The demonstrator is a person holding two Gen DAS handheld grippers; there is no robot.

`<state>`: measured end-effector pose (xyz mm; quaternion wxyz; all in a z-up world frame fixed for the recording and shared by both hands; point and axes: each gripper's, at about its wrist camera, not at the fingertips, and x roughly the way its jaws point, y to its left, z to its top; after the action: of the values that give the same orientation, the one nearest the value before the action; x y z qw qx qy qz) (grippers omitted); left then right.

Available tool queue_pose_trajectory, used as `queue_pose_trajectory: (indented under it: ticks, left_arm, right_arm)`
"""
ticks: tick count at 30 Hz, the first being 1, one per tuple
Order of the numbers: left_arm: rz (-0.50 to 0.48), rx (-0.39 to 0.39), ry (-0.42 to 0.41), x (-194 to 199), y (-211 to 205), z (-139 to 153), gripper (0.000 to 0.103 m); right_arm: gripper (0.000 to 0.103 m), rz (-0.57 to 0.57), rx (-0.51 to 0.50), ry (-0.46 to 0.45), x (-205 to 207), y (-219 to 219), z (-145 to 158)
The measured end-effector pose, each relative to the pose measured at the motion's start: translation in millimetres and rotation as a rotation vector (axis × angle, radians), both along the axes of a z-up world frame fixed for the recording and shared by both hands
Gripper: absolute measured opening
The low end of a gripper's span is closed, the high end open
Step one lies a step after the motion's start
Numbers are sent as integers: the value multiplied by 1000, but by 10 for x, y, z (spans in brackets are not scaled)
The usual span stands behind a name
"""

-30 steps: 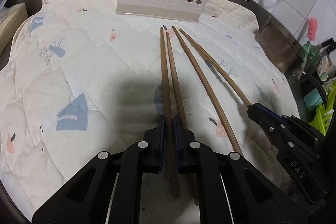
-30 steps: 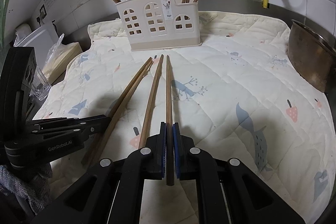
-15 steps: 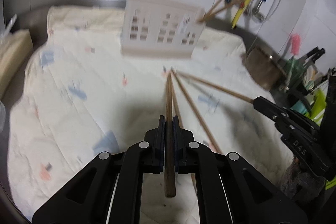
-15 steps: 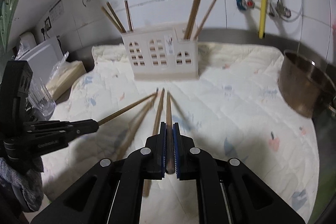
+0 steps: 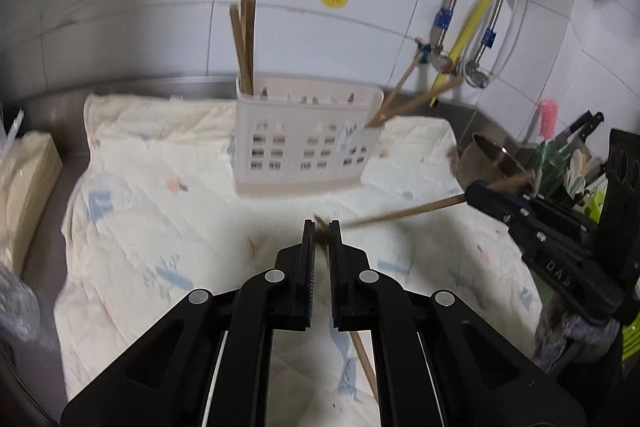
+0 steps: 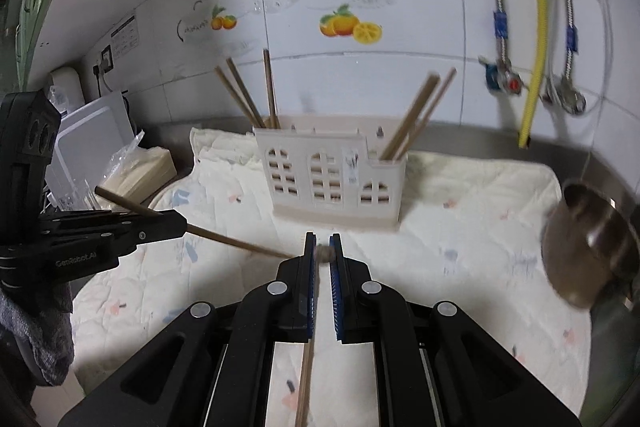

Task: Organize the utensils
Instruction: 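Lift both chopsticks upright and carry them above the beige holder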

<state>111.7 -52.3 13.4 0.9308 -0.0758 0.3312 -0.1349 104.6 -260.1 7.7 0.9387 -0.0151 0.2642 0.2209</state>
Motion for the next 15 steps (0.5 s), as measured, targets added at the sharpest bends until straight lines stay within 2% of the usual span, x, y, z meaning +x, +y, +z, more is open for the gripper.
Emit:
queue_pose_trajectory:
  ticks: [6, 15]
  left_arm:
    - [-31, -12, -63, 163, 49, 450, 5]
    - [-38, 35, -201, 366, 5, 1201, 5]
  right_arm:
    - [6, 20, -18, -37, 204, -39, 470]
    - [6, 45, -26, -88, 465, -48, 1085]
